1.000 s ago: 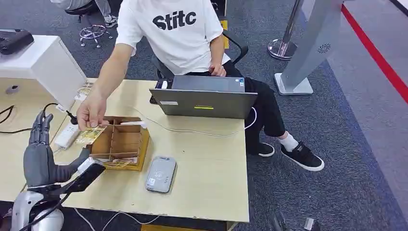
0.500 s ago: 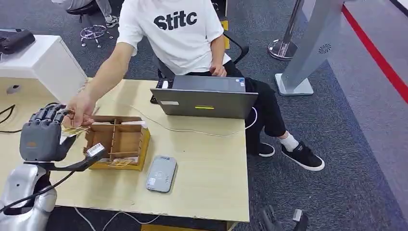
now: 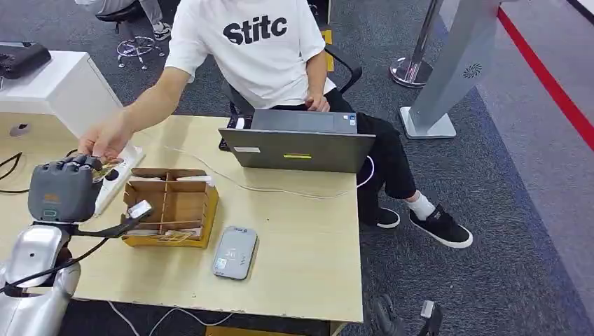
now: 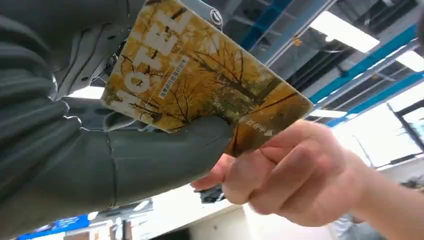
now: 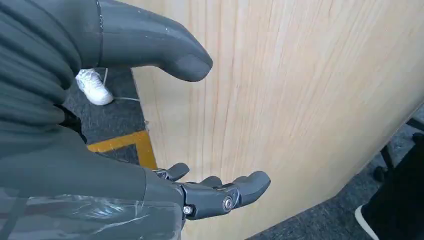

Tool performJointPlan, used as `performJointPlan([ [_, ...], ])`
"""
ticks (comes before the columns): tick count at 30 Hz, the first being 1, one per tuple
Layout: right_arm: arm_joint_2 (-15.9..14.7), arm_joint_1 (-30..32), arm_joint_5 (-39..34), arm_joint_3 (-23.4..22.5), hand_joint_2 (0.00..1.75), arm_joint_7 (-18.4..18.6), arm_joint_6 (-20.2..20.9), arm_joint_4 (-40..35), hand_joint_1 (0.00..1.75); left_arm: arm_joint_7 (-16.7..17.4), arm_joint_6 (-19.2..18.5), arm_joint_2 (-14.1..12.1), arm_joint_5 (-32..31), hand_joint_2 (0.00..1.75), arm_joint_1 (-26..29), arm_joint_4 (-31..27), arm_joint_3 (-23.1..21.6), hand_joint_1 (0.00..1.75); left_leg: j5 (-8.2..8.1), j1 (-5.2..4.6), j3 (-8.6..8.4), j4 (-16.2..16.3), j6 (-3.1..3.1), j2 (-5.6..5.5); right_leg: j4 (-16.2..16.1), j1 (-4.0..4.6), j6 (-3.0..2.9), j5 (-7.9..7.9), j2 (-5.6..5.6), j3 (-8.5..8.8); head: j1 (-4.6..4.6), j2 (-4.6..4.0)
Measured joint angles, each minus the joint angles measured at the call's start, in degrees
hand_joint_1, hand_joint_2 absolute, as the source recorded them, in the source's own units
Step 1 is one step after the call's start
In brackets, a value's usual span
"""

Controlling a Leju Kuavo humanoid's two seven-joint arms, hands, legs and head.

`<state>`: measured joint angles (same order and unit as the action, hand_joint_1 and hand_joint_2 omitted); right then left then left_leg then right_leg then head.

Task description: Pass the card to the sensor for recognition and then transmit it.

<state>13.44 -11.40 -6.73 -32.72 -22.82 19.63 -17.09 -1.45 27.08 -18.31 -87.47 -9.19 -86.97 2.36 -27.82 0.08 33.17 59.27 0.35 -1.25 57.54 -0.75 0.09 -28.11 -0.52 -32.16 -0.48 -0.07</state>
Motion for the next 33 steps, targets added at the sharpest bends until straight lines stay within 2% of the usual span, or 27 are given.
performJointPlan([
  [3, 0.1, 0.0, -0.5, 0.3, 1.75, 0.0, -0.1, 0.0, 0.0, -1.3, -0.2, 1.7, -0.9, 1.75, 0.0, 0.0, -3.0, 1.75, 0.0, -0.01, 0.01, 0.0, 0.0, 0.0, 0.0, -0.02, 0.0, 0.0, 0.0, 0.0, 0.0, 0.02],
  [8, 0.3, -0.1, -1.1, 1.2, 1.75, 0.0, -0.3, 0.0, 0.0, -2.0, -2.3, 4.5, -1.2, 1.75, -0.5, 0.9, -13.3, 1.75, -0.01, -0.03, 0.04, 0.0, 0.02, 0.01, 0.0, -0.02, 0.03, 0.02, -0.01, -0.02, 0.02, 0.02],
  [14, 0.3, -0.1, -1.9, 1.9, 1.75, 0.0, -0.2, 0.0, 0.0, -5.4, -5.8, 5.8, 1.7, 1.75, -1.5, 2.0, -22.7, 1.75, -0.02, -0.02, 0.05, 0.0, 0.02, 0.02, 0.0, -0.02, 0.03, 0.02, -0.01, -0.06, 0.0, 0.02],
  [18, 0.3, -0.1, -2.1, 2.3, 1.75, -0.1, -0.2, 0.0, 0.0, -5.9, -6.9, 6.3, 2.0, 1.75, -1.7, 2.6, -27.6, 1.75, -0.02, -0.01, 0.05, 0.0, 0.01, 0.02, 0.0, -0.01, 0.03, 0.02, -0.02, -0.06, 0.0, 0.0],
  [23, 0.3, -0.1, -2.3, 2.5, 1.75, -0.1, -0.2, 0.0, 0.0, -5.9, -7.2, 6.7, 2.1, 1.75, -2.1, 2.9, -29.9, 1.75, -0.01, 0.0, 0.05, 0.0, 0.01, 0.03, 0.0, 0.0, 0.02, 0.02, -0.02, -0.07, 0.0, 0.02],
  [33, 0.3, -0.1, -2.3, 2.8, 1.75, -0.1, -0.2, 0.0, 0.0, -5.9, -7.2, 6.6, 2.1, 1.75, -2.2, 3.3, -30.8, 1.75, -0.01, -0.01, 0.06, 0.0, 0.01, 0.03, 0.0, 0.0, 0.02, 0.02, -0.02, -0.07, 0.0, 0.0],
])
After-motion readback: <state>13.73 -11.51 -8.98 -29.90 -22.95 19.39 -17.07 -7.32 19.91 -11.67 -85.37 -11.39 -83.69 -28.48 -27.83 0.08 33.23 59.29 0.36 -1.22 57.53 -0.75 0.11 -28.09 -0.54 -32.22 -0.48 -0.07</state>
